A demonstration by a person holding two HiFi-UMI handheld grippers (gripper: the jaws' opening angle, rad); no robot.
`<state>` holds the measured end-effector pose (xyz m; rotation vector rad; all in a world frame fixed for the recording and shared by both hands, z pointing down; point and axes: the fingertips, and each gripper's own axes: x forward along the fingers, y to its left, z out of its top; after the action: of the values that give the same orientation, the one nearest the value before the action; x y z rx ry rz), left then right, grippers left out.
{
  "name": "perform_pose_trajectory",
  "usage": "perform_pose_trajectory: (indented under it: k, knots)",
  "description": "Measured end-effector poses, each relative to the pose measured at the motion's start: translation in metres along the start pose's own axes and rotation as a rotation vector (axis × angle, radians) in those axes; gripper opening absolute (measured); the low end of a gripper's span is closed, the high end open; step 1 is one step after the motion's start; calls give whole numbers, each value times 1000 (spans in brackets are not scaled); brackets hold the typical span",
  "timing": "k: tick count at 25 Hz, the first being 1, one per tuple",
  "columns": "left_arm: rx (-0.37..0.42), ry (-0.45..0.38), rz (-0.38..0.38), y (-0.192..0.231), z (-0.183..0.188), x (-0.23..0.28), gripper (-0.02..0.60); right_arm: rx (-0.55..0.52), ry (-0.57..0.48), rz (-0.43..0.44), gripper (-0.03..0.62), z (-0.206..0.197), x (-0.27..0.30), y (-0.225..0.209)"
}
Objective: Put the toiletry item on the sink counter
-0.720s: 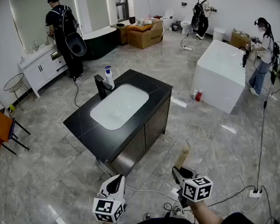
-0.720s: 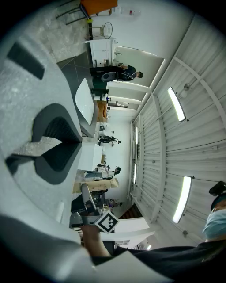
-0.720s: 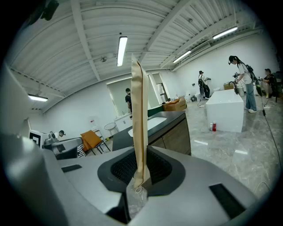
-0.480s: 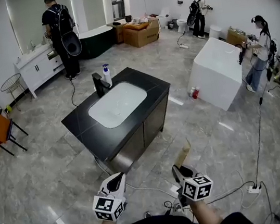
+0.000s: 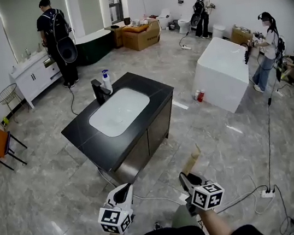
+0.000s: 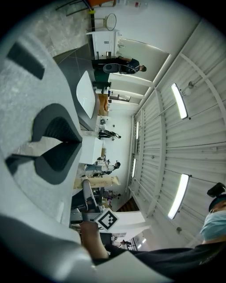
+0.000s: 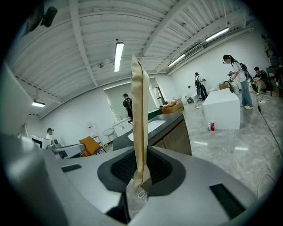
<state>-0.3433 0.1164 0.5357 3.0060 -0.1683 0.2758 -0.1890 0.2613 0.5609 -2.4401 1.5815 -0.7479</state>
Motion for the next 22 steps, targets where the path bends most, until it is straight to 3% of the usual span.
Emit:
perform_pose_trajectory:
  k: [10, 22]
  knots:
    - [-37, 21, 47, 11, 1, 37, 9, 14, 25, 3, 58, 23, 24, -38]
    - [-49, 1, 137, 13, 32, 153, 9, -18, 75, 79, 57, 86, 84, -125]
